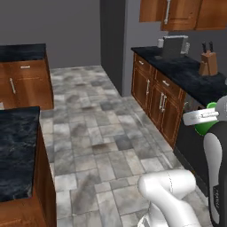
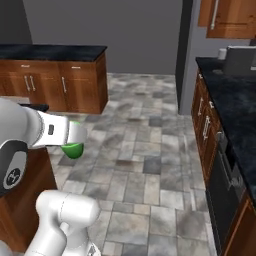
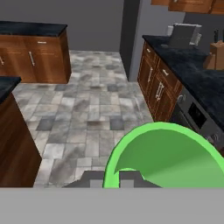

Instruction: Open the cabinet directly in front. Then move the beer and the cup to the dining counter with the candle on it.

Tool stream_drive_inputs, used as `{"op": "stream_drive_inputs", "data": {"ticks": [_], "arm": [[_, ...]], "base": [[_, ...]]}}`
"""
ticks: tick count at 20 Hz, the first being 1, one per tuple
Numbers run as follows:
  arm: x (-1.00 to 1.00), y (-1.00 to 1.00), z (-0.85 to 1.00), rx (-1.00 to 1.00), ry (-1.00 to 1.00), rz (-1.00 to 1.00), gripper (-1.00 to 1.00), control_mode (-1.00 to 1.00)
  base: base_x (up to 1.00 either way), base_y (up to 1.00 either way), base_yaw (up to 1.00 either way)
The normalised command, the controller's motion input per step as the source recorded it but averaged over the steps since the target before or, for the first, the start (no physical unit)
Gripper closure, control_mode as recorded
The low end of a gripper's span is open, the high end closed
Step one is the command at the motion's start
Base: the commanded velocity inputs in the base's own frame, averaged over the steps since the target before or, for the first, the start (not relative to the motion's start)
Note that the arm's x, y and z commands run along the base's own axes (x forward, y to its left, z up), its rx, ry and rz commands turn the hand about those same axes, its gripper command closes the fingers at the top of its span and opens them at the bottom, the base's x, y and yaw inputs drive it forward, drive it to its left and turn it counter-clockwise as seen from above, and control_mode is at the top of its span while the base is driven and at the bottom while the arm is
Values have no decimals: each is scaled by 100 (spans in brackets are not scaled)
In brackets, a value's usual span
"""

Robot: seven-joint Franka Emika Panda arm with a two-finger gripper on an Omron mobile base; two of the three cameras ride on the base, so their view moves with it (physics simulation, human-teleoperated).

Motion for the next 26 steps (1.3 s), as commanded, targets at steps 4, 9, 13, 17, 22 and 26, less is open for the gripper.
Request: {"op": "stream_drive_inputs", "data": {"ticks": [4,9,13,17,22,26], "arm": [[0,0,0,0,0,0,100,100],[0,0,0,0,0,0,100,100],[0,0,0,0,0,0,100,100],[0,0,0,0,0,0,100,100],[0,0,0,0,0,0,100,100],[0,0,0,0,0,0,100,100]], "base": [[-100,38,1],[-73,99,2],[-22,100,15],[-2,100,19],[0,100,19],[0,100,18]]}}
